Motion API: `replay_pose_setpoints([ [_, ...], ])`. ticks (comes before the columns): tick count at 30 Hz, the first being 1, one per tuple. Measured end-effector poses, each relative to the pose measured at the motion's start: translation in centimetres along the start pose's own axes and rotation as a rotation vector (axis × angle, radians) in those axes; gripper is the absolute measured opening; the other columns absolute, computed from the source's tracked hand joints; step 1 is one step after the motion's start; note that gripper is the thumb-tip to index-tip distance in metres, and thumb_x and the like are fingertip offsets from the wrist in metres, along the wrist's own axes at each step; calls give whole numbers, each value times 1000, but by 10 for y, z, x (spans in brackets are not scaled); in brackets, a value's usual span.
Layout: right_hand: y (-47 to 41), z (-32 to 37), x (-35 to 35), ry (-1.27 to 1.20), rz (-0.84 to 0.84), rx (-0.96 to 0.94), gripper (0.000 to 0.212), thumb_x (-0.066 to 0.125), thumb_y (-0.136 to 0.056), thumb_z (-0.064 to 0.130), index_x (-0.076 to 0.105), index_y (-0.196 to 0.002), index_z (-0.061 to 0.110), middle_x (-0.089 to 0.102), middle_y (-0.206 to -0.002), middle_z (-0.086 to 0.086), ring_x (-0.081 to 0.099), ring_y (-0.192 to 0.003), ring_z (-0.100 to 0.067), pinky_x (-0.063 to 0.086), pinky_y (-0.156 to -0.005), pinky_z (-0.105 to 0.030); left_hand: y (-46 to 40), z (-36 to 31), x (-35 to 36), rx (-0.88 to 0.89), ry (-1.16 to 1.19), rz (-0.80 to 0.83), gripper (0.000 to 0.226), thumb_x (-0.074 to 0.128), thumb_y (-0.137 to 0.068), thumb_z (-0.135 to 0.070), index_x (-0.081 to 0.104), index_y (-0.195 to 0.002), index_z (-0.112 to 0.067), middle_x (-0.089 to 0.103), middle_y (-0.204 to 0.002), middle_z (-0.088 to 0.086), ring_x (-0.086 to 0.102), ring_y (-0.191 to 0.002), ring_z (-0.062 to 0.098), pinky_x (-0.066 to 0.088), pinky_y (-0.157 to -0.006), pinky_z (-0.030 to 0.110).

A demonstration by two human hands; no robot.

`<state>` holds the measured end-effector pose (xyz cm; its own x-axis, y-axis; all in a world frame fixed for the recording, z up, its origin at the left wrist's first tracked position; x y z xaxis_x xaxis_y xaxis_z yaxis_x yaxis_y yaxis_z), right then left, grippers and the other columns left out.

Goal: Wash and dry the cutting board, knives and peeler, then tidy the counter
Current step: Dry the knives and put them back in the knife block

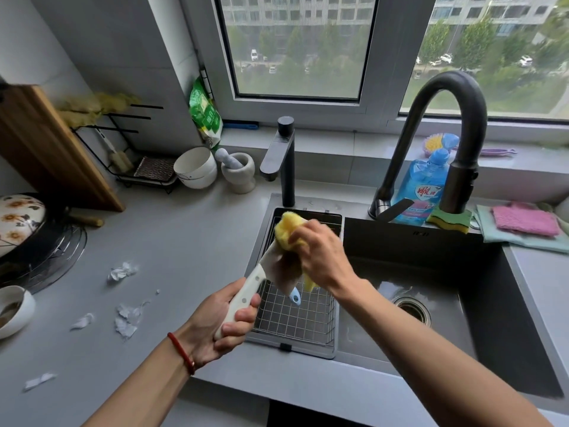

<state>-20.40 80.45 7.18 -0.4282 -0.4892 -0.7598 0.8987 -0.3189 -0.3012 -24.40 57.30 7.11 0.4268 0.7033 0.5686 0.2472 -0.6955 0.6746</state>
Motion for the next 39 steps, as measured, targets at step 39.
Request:
replay_pose_setpoints([
  [39, 44, 1, 9, -115, 186, -79, 27, 63, -99, 17, 74, -122, 25, 63, -130, 2, 49, -97, -20, 47, -85, -35, -1, -4, -8, 33, 57, 52, 32, 46, -96, -37, 54, -81, -11, 29, -59, -1, 29, -29, 8, 15, -31, 12],
])
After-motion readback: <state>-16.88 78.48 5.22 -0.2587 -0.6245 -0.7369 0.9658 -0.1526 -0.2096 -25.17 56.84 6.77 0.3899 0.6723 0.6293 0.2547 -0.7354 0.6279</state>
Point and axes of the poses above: each hand's wrist, its own y-axis away from the middle knuckle, its own x-axis out of the palm, z = x × y, the point moved 2 cm from there along -y, towards the middle knuckle
